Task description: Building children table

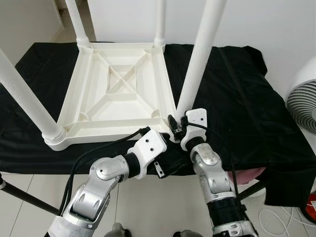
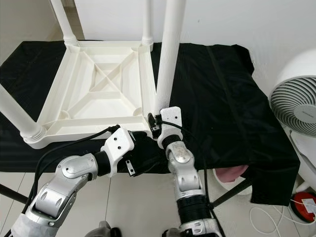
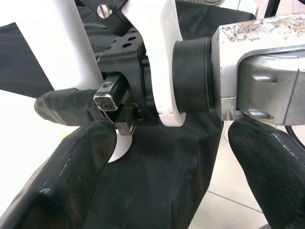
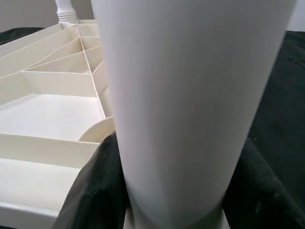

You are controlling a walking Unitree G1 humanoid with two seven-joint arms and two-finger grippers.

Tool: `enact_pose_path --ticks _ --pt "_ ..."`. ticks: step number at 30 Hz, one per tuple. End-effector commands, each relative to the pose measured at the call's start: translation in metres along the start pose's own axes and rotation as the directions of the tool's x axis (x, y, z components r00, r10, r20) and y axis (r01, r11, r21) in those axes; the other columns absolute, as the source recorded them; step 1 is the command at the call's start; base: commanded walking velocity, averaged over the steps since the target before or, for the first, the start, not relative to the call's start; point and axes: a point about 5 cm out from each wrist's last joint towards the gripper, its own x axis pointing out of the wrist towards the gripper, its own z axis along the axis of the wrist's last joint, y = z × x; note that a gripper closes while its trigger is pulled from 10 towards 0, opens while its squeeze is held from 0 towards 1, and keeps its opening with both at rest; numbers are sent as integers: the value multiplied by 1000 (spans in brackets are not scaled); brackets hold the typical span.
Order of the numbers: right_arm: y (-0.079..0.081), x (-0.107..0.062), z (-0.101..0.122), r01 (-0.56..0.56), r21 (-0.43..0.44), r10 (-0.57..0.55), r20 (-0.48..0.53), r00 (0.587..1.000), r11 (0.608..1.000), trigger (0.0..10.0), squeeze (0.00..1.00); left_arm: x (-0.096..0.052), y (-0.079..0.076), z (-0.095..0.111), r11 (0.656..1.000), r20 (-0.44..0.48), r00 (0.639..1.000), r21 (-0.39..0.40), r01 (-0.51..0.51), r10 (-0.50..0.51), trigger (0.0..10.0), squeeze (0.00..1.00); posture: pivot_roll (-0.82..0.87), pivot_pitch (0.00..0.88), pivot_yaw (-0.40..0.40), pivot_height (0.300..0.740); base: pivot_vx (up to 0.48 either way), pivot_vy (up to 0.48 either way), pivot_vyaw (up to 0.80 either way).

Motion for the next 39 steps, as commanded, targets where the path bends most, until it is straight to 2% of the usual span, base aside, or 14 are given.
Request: enact_pose_path --ticks 1,2,3,9,10,12,15,17,20,21,28,37,38,39 --pt "-6 -6 -11 61 15 -60 -60 996 998 10000 0 -1 0 1 999 0 999 1 -49 49 10000 0 -75 61 -1 740 0 0 0" --pt "-6 -6 -11 61 15 -60 -60 996 998 10000 0 -1 0 1 999 0 999 1 -49 49 10000 0 -75 61 -1 740 0 0 0" --pt "-4 -6 -8 34 45 -32 -42 999 998 10000 1000 -1 0 1 999 0 999 0 -51 51 10000 0 -75 61 -1 740 0 0 0" --pt "-5 -7 2 -45 87 48 -37 998 995 10000 1000 -1 1 1 998 1 998 0 -58 58 10000 0 -75 60 -3 740 0 0 0" --pt "-8 -7 5 -111 74 114 -40 993 991 10000 0 -2 2 1 998 0 998 1 -59 59 10000 0 -75 60 -3 740 0 0 0" --pt "-8 -7 5 -111 74 114 -40 993 991 10000 0 -2 2 1 998 0 998 1 -59 59 10000 0 -75 60 -3 740 0 0 0" --pt "-14 -9 9 -223 48 225 -46 973 974 10000 0 -2 2 1 998 0 998 1 -62 62 10000 0 -75 60 -3 740 0 0 0" --pt "-24 -12 10 -339 -42 337 -57 940 940 10000 0 -2 3 1 998 0 998 2 -61 61 10000 0 -82 65 11 740 0 0 0" --pt "-28 -13 11 -380 -77 375 -68 925 922 10000 0 -2 3 1 998 0 998 2 -60 60 10000 0 -82 65 11 740 0 0 0" --pt "-34 -11 12 -466 -116 459 -81 885 877 10000 0 -2 4 1 998 -1 998 6 -56 56 10000 0 -85 64 16 740 0 0 0" --pt "-43 6 14 -537 -180 524 -115 844 824 10000 0 -1 7 2 998 0 998 12 -59 59 10000 0 -81 58 20 740 0 0 0" --pt "-38 27 5 -594 -191 568 -175 804 782 10000 0 -4 7 2 998 -4 998 16 -60 60 10000 0 -64 54 22 740 0 0 0" --pt "-36 29 2 -608 -183 579 -189 793 773 5373 0 -4 7 2 998 -4 998 16 -61 62 10000 0 -60 54 22 740 0 0 0" --pt "-35 31 -1 -614 -178 584 -198 788 769 4000 0 -4 7 3 998 -5 998 17 -63 63 10000 0 -56 55 21 740 0 0 0"
